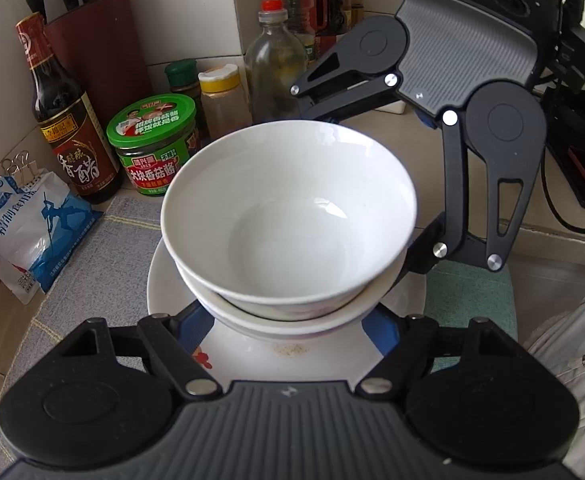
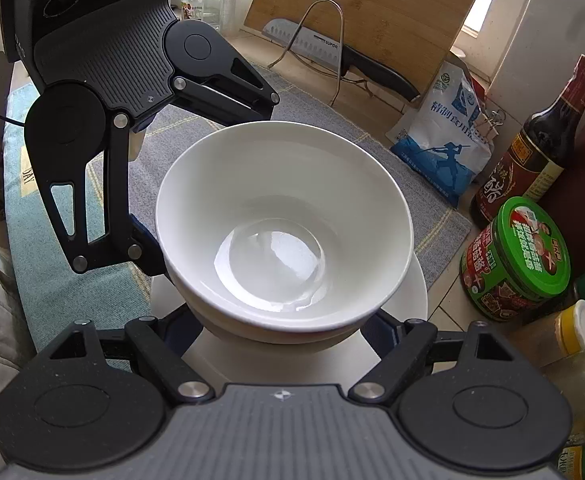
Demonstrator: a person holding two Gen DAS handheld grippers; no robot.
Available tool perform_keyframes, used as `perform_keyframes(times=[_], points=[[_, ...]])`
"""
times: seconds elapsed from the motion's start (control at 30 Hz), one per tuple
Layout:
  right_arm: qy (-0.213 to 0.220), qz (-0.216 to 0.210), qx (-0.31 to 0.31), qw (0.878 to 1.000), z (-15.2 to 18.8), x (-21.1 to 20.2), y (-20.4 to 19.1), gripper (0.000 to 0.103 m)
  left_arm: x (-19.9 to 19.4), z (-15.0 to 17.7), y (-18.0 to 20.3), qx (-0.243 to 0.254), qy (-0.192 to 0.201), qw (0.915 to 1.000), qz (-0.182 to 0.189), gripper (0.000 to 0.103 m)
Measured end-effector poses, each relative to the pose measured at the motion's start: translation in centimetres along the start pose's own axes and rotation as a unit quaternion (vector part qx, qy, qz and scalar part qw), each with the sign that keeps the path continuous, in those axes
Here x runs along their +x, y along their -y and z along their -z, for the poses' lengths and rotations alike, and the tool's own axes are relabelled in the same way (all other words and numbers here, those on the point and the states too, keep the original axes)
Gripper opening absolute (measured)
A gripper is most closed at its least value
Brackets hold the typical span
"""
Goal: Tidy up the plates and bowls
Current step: 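Lower the bowl stack onto the plates with both tools, then open both tools and withdraw them from the bowls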
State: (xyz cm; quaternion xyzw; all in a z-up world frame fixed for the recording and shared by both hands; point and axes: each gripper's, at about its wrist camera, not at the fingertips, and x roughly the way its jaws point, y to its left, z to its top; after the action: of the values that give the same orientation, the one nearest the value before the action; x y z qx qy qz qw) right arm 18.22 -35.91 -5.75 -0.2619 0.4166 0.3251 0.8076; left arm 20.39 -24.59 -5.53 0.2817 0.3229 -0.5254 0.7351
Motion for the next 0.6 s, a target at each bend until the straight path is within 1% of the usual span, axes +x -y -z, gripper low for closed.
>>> perform_keyframes(times=[0.1,0.27,0.4,0.43,0.47,0.5,0.57,0.6], points=[[-0.002,-0.003,0.003,1.0,0.2,0.3,0.3,0.088,0.3,0.0,-0.1,-0.002,-0.003,1.0,0.001,0.08],[0.001,-0.01,0.012,1.0,0.4,0.3,0.8,0.088,0.4,-0.1,-0.2,-0.002,0.0,1.0,0.001,0.08],[0.005,-0.012,0.024,1.0,0.5,0.3,1.0,0.089,0.4,0.0,-0.3,-0.012,0.006,0.9999,-0.003,0.08],[0.008,-0.012,0.029,0.999,0.4,0.2,1.0,0.093,0.4,0.1,-0.3,-0.01,0.009,0.9999,-0.005,0.08],[0.014,-0.008,0.033,0.999,0.4,0.1,0.9,0.1,0.3,0.2,-0.1,-0.009,0.012,0.9999,-0.008,0.08],[0.018,-0.003,0.036,0.999,0.4,0.0,0.7,0.103,0.1,0.4,0.0,-0.007,0.017,0.9998,-0.012,0.08],[0.018,0.008,0.042,0.999,0.3,-0.3,0.3,0.103,-0.3,0.8,0.2,-0.006,0.026,0.9995,-0.017,0.083],[0.015,0.016,0.046,0.999,0.2,-0.4,0.1,0.103,-0.7,1.0,0.2,-0.011,0.033,0.9991,-0.023,0.088]])
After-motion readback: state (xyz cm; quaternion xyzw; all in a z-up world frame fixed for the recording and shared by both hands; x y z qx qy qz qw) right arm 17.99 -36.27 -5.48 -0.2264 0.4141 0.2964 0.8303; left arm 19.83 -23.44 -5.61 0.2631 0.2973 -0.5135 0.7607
